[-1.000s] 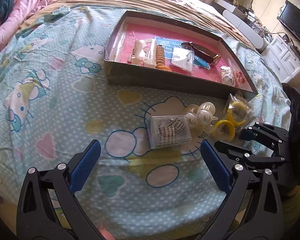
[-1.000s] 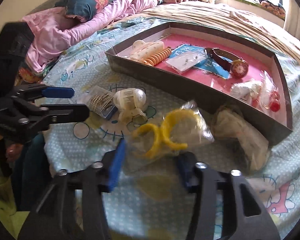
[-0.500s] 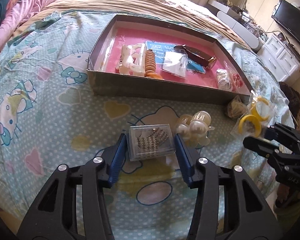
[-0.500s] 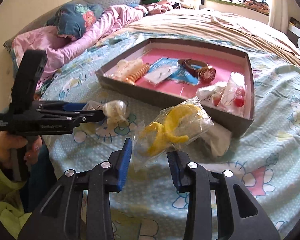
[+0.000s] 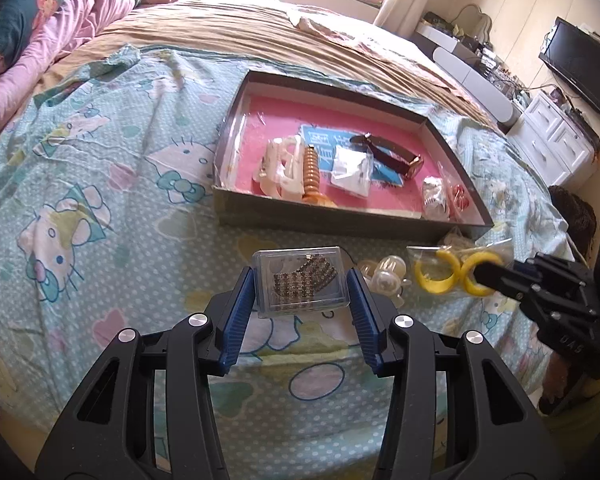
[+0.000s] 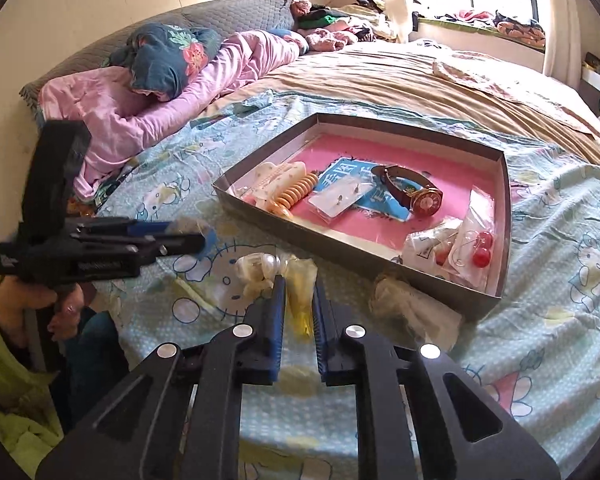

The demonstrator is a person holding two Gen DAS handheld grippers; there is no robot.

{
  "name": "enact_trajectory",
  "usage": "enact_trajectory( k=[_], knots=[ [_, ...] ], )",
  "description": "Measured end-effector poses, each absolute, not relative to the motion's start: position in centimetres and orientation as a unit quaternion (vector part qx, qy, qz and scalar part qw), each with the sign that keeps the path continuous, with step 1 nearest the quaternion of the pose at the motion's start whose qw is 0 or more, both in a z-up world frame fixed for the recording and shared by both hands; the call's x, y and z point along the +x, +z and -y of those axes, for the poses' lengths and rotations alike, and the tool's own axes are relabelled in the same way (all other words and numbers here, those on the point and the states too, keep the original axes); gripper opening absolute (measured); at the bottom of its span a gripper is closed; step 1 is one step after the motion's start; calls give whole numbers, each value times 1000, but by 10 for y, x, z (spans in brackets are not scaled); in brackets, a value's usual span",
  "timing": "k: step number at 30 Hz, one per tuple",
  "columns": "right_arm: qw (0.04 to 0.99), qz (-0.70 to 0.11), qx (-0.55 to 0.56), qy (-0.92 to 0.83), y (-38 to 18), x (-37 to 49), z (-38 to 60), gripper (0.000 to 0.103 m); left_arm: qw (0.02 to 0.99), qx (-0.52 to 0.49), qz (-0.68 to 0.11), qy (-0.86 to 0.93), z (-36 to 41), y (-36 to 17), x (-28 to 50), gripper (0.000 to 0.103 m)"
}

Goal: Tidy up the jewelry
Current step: 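Grasp the clear stud-earring box with the left gripper while the right gripper grasps the yellow bangle bag, then carry the earring box into the tray with the left gripper while the right gripper carries the bangle bag there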

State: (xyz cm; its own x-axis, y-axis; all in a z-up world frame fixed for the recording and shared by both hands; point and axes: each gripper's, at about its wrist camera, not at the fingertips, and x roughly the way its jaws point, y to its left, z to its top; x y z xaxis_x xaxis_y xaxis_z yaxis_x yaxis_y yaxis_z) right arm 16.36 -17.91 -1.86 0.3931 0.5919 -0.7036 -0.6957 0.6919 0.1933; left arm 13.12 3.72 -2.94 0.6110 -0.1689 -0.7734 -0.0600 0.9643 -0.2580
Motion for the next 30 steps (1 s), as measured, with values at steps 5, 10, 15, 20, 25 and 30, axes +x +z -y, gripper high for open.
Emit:
enact_trajectory(
  k=[5, 10, 15, 20, 25, 30],
  knots=[
    [832, -398, -64, 381, -21, 167, 178, 11, 890, -138, -433, -29, -43, -22, 132, 39],
    [841, -378, -63, 383, -8, 168, 180, 11, 894, -139, -424, -30, -45, -13, 134, 39],
    [851, -361, -59, 377, 6, 176, 182, 11, 900, -135, -414, -32, -46, -4, 140, 39],
    [861, -345, -54, 370, 17, 187, 184, 11, 904, -129, -406, -31, -46, 4, 146, 39],
    [869, -333, -46, 363, 26, 199, 186, 11, 907, -122, -401, -34, -43, 10, 156, 39],
    [878, -322, -36, 351, 33, 210, 193, 11, 909, -117, -398, -40, -39, 14, 168, 39]
  ],
)
